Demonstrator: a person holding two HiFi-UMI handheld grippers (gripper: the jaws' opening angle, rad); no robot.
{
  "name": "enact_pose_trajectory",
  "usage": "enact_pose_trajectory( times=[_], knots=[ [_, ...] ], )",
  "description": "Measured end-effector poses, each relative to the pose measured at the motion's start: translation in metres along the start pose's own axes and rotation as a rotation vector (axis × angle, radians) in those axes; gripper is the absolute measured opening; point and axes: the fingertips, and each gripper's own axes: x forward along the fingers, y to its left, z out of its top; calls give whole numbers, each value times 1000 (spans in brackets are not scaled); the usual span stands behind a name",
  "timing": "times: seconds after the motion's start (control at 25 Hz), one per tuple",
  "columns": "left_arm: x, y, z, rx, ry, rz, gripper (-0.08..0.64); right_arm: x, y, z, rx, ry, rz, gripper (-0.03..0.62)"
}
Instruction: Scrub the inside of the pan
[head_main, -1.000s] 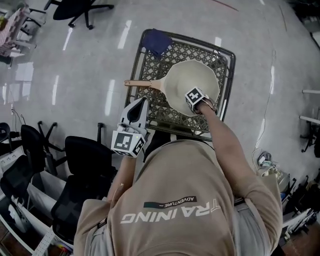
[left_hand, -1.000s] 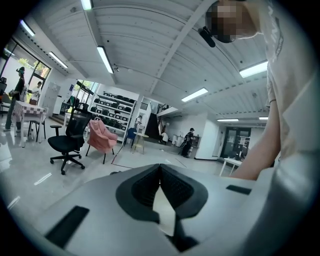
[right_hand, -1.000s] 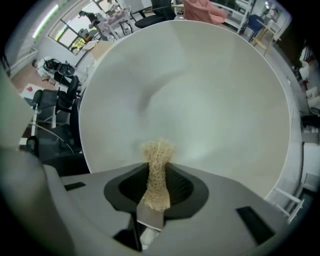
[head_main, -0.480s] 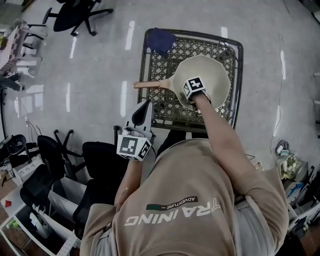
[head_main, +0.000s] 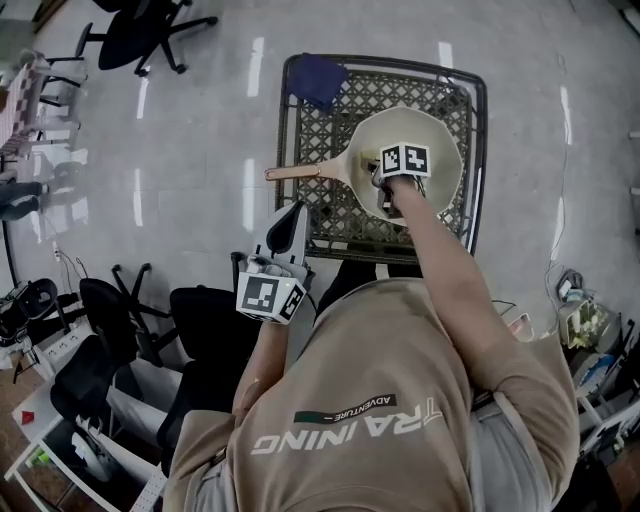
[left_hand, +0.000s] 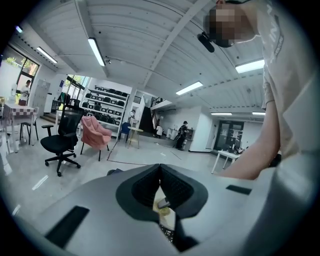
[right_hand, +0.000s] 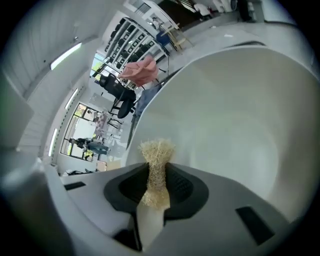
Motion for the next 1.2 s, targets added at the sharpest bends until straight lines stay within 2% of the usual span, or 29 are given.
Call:
enact_pose_trajectory(
  times=[0.12,0.2,0.4,0.64,0.76,0.92,0.96,1.04,1.08,1.2],
  knots=[
    [8,-1,6,9,-2,-1,18,-9,-35,11,-153,-40,-124,103],
    [11,-1,10,9,-3,10,18,-10,-49,16,-250,-46,-172,104],
    [13,0,7,16,30,34,18,12,-40,19,-405,-26,-164,104],
    [17,-9,3,10,52,51,18,27,-47,28,-560,18,-246,104],
    [20,-14,1,7,57,46,18,16,-67,36,-556,26,-287,104],
    [30,-27,2,5,47,28,18,-13,-102,46,-409,8,-301,104],
    [32,-30,3,6,44,24,18,-27,-118,50,-394,6,-362,104],
    [33,-36,4,5,37,17,18,-59,-156,59,-410,10,-559,104],
    [33,-39,5,3,34,14,18,-66,-164,60,-413,13,-604,104],
    [34,-44,4,-5,22,8,18,-66,-158,56,-417,13,-608,104]
  ],
)
